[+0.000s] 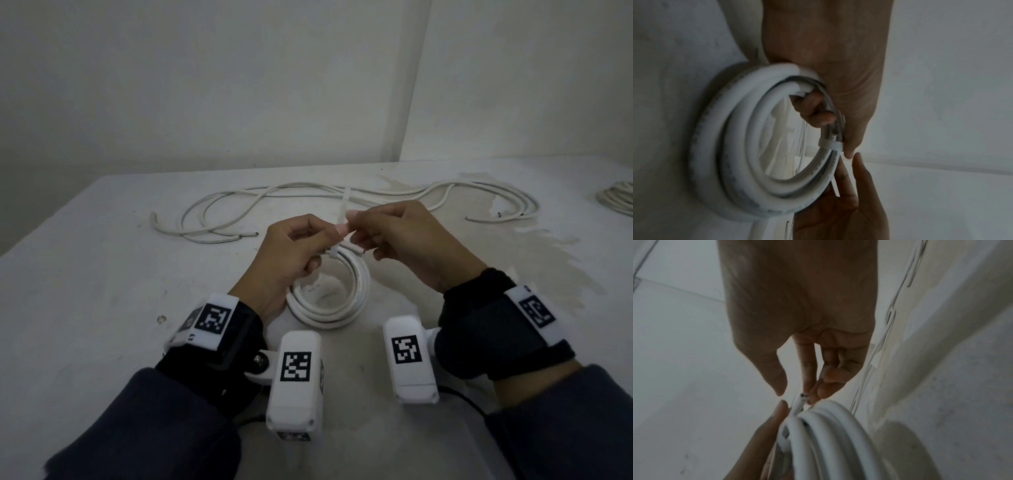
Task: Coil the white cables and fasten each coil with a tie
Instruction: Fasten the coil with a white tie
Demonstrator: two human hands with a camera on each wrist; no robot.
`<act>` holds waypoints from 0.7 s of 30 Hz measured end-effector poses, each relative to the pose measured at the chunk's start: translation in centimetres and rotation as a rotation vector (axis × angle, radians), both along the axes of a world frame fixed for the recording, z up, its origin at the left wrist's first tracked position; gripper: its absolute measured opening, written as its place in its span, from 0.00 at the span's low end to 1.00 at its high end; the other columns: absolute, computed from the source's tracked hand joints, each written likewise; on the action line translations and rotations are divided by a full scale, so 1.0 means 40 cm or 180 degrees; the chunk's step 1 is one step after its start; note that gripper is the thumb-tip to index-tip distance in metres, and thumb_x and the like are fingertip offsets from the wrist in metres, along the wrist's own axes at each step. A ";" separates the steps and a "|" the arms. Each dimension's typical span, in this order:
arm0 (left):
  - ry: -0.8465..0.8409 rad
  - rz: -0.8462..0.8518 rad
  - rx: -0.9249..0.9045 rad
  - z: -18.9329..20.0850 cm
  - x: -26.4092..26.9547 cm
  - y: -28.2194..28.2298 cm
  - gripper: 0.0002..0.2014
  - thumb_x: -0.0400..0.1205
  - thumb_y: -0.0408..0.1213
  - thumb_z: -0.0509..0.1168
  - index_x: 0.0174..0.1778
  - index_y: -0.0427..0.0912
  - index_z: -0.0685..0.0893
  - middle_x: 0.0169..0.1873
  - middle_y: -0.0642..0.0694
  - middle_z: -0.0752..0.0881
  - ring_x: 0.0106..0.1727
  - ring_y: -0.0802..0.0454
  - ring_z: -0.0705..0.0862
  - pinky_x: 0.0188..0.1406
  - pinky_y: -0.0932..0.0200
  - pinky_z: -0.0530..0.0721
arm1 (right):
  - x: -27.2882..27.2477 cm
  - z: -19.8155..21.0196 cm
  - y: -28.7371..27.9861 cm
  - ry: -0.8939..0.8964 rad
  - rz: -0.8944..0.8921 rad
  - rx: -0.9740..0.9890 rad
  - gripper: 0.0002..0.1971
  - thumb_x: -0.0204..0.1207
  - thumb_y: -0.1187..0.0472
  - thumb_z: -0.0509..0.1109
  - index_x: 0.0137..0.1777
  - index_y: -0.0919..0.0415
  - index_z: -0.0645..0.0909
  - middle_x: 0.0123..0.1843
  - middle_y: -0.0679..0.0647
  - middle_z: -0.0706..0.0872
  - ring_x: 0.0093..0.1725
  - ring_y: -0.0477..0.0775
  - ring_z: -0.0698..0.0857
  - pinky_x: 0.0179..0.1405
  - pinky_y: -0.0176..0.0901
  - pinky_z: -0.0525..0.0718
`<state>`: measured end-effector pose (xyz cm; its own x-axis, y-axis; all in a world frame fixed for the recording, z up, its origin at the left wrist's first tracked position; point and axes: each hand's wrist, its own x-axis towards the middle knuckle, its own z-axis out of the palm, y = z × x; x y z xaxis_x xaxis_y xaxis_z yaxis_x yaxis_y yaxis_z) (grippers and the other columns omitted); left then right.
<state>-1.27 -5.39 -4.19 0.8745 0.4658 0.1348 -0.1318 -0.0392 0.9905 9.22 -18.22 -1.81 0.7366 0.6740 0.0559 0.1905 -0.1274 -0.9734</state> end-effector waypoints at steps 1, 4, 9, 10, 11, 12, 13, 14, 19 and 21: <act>-0.0002 -0.0022 0.0015 0.001 0.001 -0.001 0.08 0.78 0.35 0.71 0.33 0.41 0.82 0.19 0.57 0.76 0.21 0.59 0.67 0.20 0.70 0.64 | -0.002 -0.002 0.005 0.0046 -0.0052 0.0043 0.10 0.74 0.54 0.74 0.43 0.61 0.90 0.33 0.53 0.88 0.31 0.46 0.83 0.31 0.37 0.76; 0.0003 -0.0043 0.0087 0.004 0.002 -0.002 0.09 0.78 0.37 0.71 0.33 0.41 0.83 0.22 0.55 0.78 0.22 0.58 0.67 0.20 0.69 0.64 | -0.010 -0.005 0.012 -0.0092 -0.0112 0.0251 0.09 0.75 0.55 0.75 0.44 0.62 0.90 0.35 0.53 0.88 0.31 0.44 0.83 0.29 0.34 0.76; -0.0006 -0.0120 0.0223 0.010 0.002 -0.002 0.14 0.80 0.45 0.68 0.35 0.37 0.81 0.25 0.47 0.74 0.22 0.57 0.67 0.19 0.69 0.64 | -0.023 0.004 0.013 -0.0220 -0.0164 0.0477 0.07 0.74 0.63 0.75 0.35 0.60 0.87 0.30 0.52 0.87 0.31 0.44 0.84 0.29 0.32 0.77; 0.0001 -0.0136 0.0245 0.011 0.002 -0.002 0.14 0.80 0.43 0.68 0.32 0.39 0.81 0.26 0.45 0.73 0.22 0.57 0.67 0.19 0.69 0.64 | -0.025 0.007 0.013 -0.0307 -0.0230 0.0521 0.07 0.74 0.64 0.76 0.34 0.61 0.87 0.29 0.53 0.87 0.30 0.44 0.84 0.28 0.32 0.77; 0.0017 -0.0158 0.0263 0.014 0.002 -0.001 0.14 0.80 0.41 0.69 0.29 0.41 0.80 0.27 0.44 0.73 0.22 0.56 0.68 0.20 0.68 0.64 | -0.028 0.009 0.014 -0.0374 -0.0310 0.0572 0.07 0.73 0.64 0.76 0.33 0.62 0.87 0.28 0.53 0.87 0.29 0.45 0.84 0.28 0.32 0.77; 0.0039 -0.0190 0.0266 0.016 0.003 -0.002 0.14 0.80 0.39 0.69 0.28 0.42 0.79 0.27 0.43 0.73 0.22 0.56 0.68 0.20 0.67 0.64 | -0.029 0.010 0.014 -0.0402 -0.0392 0.0621 0.07 0.72 0.65 0.77 0.33 0.63 0.88 0.27 0.53 0.87 0.28 0.45 0.83 0.27 0.32 0.77; 0.0057 -0.0235 0.0250 0.018 0.005 -0.003 0.15 0.80 0.38 0.69 0.27 0.42 0.78 0.27 0.43 0.73 0.22 0.56 0.68 0.20 0.67 0.64 | -0.030 0.011 0.014 -0.0392 -0.0471 0.0668 0.07 0.72 0.66 0.77 0.33 0.65 0.88 0.27 0.55 0.87 0.27 0.46 0.83 0.26 0.32 0.78; 0.0071 -0.0285 0.0215 0.020 0.008 -0.005 0.16 0.80 0.37 0.69 0.26 0.42 0.77 0.26 0.44 0.74 0.21 0.56 0.67 0.20 0.66 0.64 | -0.030 0.011 0.015 -0.0352 -0.0545 0.0711 0.06 0.71 0.67 0.77 0.34 0.67 0.88 0.28 0.57 0.87 0.27 0.47 0.82 0.26 0.32 0.78; 0.0145 -0.0449 0.0190 0.027 0.022 -0.015 0.17 0.80 0.36 0.69 0.25 0.43 0.75 0.21 0.49 0.71 0.21 0.56 0.63 0.18 0.65 0.62 | -0.024 0.008 0.011 0.0105 -0.0737 0.0816 0.10 0.70 0.70 0.76 0.28 0.64 0.85 0.22 0.52 0.84 0.23 0.45 0.80 0.24 0.33 0.77; 0.0212 -0.0468 0.0160 0.025 0.021 -0.017 0.16 0.81 0.36 0.68 0.27 0.42 0.74 0.21 0.49 0.69 0.21 0.55 0.61 0.19 0.64 0.59 | -0.024 0.007 0.010 0.0203 -0.0725 0.0771 0.11 0.70 0.70 0.76 0.26 0.62 0.85 0.21 0.51 0.84 0.22 0.45 0.80 0.23 0.32 0.77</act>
